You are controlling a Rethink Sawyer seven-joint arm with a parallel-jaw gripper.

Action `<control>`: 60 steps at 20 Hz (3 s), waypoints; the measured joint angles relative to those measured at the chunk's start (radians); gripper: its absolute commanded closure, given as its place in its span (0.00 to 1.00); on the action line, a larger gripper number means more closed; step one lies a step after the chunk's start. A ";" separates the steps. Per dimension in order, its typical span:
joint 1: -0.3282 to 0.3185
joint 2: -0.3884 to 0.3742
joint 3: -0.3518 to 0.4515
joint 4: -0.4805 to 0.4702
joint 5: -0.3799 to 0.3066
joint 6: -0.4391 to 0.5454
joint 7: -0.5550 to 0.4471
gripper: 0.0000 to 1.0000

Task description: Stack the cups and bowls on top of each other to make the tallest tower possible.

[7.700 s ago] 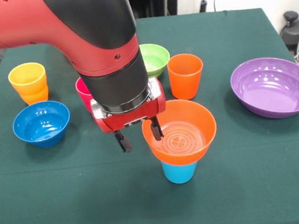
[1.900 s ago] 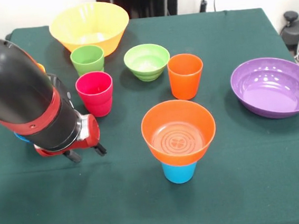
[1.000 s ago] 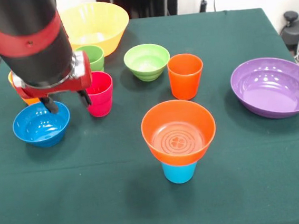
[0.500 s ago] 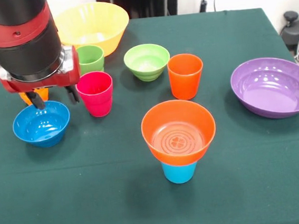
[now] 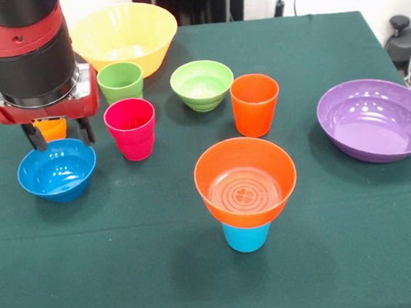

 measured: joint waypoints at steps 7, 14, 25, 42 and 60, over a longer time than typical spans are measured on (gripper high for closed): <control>0.013 -0.023 -0.030 0.061 -0.004 -0.087 0.000 0.00; 0.052 -0.027 -0.060 0.061 -0.007 -0.087 0.000 0.00; 0.091 -0.088 -0.069 0.073 0.005 -0.087 0.000 0.00; 0.089 -0.154 -0.090 0.089 0.013 -0.087 0.000 0.00; 0.091 -0.214 -0.093 0.288 0.013 -0.248 0.000 0.00</control>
